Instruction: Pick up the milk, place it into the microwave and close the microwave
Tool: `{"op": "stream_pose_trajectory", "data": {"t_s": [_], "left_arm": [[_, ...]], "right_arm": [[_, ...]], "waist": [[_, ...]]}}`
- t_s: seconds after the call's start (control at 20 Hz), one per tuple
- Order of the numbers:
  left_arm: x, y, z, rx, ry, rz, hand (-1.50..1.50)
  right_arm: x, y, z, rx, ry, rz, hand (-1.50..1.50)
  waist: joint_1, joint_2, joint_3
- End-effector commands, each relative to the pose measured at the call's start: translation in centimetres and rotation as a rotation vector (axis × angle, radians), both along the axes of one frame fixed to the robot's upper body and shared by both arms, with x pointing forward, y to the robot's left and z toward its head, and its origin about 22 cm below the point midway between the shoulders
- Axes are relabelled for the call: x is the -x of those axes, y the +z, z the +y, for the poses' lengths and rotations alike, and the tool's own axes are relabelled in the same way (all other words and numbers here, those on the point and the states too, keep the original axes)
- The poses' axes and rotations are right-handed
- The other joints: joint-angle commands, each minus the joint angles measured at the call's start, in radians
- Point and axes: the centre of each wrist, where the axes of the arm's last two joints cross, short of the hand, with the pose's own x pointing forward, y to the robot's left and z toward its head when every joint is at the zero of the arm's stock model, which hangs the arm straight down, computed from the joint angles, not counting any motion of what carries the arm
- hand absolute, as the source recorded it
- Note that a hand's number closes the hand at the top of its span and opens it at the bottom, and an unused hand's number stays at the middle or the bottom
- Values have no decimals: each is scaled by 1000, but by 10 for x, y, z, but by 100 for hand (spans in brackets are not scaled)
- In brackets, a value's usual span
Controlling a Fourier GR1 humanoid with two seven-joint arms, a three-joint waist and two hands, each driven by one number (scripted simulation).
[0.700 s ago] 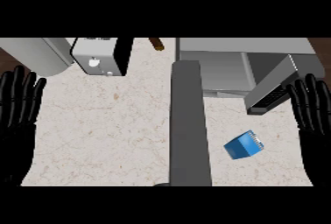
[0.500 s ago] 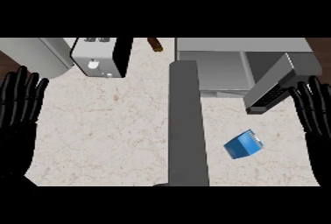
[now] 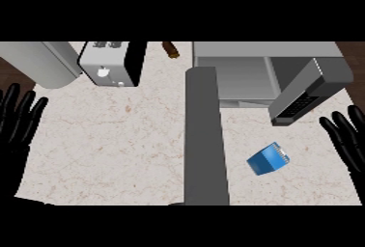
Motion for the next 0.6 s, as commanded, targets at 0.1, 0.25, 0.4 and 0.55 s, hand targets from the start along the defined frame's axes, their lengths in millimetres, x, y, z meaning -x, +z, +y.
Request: {"op": "stream_pose_trajectory", "data": {"t_s": [0.1,0.25,0.4,0.55], "left_arm": [[39,-1,26,42,-21,12,-150],[50,8,28,29,-21,30,-150],[58,-2,48,33,-33,13,-150],[76,12,35,25,-16,3,-150]], "right_arm": [[-4,-8,-26,6,-49,29,-150],[17,-17,-11,50,-65,57,-150],[13,-28,-24,74,-75,62,-150],[-6,-47,-7,82,-92,97,-150]], "waist": [[6,0,1],[2,0,1],[2,0,1],[6,1,1]]}}
